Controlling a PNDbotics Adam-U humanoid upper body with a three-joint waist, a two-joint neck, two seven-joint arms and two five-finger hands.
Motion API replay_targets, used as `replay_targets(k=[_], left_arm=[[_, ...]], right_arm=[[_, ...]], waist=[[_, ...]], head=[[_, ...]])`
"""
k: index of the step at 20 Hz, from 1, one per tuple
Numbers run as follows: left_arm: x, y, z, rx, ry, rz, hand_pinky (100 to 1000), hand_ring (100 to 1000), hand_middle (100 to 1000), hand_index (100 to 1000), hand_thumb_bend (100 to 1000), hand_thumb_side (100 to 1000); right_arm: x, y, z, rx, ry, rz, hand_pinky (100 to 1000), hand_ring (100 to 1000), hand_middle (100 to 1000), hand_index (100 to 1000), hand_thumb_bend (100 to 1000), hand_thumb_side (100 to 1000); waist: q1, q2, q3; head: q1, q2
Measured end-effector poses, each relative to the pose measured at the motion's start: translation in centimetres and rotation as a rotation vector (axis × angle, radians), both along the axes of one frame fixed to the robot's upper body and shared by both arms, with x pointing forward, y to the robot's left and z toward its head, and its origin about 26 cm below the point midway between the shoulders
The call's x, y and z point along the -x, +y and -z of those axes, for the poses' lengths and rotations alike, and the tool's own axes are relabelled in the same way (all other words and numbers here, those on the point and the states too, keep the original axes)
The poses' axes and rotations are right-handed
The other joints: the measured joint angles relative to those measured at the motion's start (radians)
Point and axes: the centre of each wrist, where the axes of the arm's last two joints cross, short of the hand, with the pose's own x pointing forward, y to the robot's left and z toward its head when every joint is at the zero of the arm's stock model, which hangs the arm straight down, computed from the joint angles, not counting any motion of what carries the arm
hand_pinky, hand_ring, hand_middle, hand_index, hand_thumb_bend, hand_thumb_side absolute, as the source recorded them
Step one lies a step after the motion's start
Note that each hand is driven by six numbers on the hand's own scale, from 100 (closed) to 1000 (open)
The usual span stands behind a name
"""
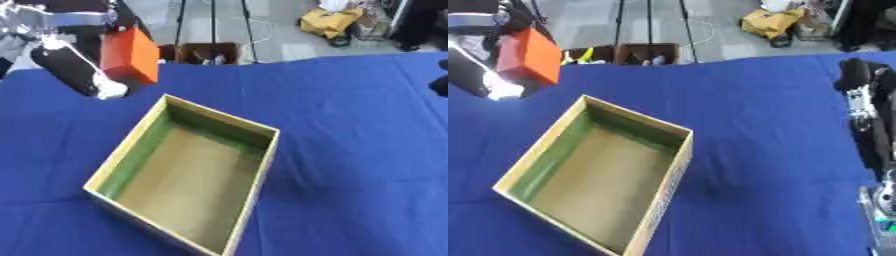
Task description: Pick up objects on the table and place them in the box.
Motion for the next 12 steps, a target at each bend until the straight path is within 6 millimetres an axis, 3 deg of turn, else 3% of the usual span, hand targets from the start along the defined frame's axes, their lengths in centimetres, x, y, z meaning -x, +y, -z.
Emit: replay_targets(k=[6, 12], left_arm=[[-0.6, -2.5, 1.8, -0.033, 0.091, 0.056, 403, 527, 504, 478, 100, 394], [-2.9, -4.7, 4.5, -0.074, 0.187, 0.068, 409, 531, 510, 482, 100, 405]], right_arm=[[0.0, 0.2, 0.0, -0.001, 0.0, -0.015, 677, 630, 519, 733, 502, 1000], [-0.1, 0.4, -0.2, 0.002, -0.005, -0.027, 679, 632, 519, 734, 502, 1000]], waist=[[0.0, 0.0, -0.005], [0.007, 0.0, -0.016]], head=[[0.01, 0.0], [0.024, 0.0]])
